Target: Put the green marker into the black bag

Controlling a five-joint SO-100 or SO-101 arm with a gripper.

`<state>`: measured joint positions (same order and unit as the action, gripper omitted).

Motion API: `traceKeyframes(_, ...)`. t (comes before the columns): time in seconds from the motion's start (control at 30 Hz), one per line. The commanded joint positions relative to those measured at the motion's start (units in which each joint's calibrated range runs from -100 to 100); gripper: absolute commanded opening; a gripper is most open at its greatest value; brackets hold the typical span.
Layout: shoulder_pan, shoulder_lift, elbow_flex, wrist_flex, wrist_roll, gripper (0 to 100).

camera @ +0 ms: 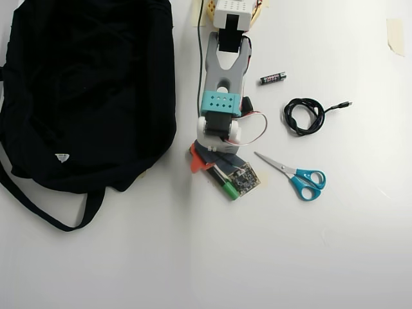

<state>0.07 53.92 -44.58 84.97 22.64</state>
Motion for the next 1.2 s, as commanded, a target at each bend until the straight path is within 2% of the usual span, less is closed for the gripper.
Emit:
traceKeyframes(0.0,-0.4,-0.5,-1.6,0.5,0.2,29)
traceKeyframes(0.53,-0.2,-0.5,-1.6,0.5,0.7,28)
traceKeyframes(0.77,0.0,-0.5,-1.6,0.6,0.7,21)
traceKeyframes(1.17,0.2,-0.6,-1.6,1.2,0.7,20)
